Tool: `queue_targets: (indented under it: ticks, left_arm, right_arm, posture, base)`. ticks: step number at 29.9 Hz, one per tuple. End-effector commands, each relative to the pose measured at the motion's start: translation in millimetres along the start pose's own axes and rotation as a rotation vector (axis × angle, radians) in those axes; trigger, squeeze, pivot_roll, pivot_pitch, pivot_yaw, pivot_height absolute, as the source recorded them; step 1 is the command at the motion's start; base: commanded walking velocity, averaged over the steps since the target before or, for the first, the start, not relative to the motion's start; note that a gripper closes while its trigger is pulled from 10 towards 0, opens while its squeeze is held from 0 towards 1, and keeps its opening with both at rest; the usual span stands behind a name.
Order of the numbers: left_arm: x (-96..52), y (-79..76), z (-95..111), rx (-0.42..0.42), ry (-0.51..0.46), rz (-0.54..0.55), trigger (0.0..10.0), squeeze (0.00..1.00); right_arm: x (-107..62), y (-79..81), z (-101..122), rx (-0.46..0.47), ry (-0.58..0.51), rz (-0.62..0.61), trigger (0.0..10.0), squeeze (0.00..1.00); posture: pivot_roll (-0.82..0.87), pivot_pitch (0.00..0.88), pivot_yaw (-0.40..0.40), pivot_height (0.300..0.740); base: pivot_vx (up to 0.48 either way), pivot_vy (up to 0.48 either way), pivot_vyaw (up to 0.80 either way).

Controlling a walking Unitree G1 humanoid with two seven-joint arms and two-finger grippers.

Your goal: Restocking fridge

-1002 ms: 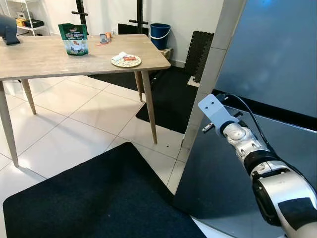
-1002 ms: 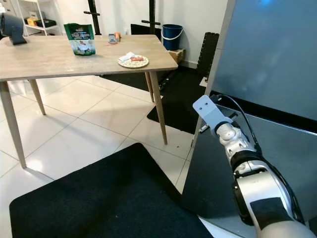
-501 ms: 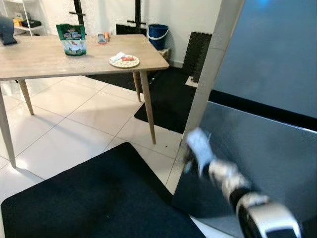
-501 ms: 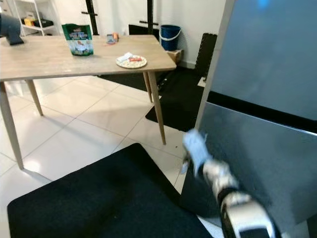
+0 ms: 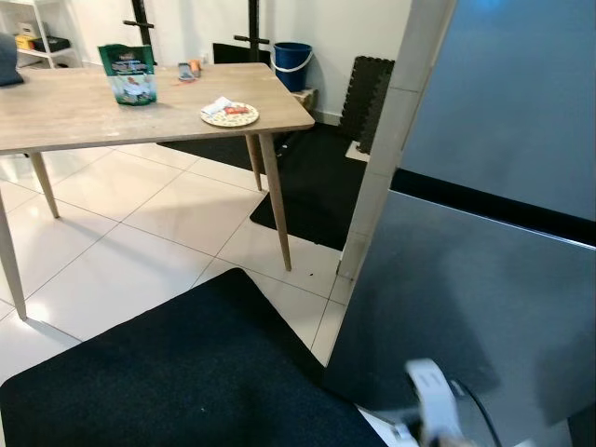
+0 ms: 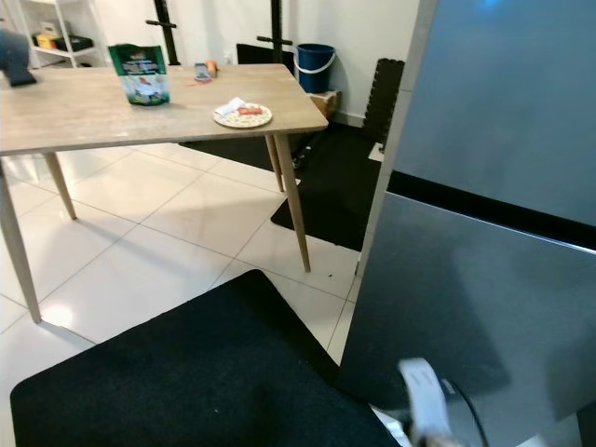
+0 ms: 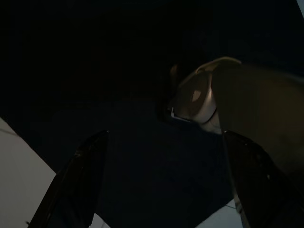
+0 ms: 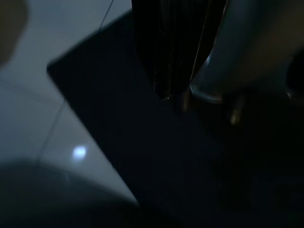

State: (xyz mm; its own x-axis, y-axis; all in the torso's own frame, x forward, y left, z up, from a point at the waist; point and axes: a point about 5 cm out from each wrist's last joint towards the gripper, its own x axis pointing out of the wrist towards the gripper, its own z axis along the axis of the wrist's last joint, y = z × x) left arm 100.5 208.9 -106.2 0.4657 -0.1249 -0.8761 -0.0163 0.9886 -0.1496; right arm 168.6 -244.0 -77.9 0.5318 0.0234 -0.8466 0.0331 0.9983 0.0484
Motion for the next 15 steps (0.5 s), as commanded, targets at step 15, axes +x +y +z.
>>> queue_targets:
  ticks: [15]
  left_arm:
    - [3.4, -11.7, -2.2, 0.006, 0.009, -0.016, 10.0, 0.0]
  right_arm:
    - [-9.7, -5.7, -45.1, -0.002, 0.138, -0.024, 10.0, 0.0]
  posture:
    - [-0.05, 0.033, -0.088, 0.74]
  base:
    - [0.0, 0.0, 0.79]
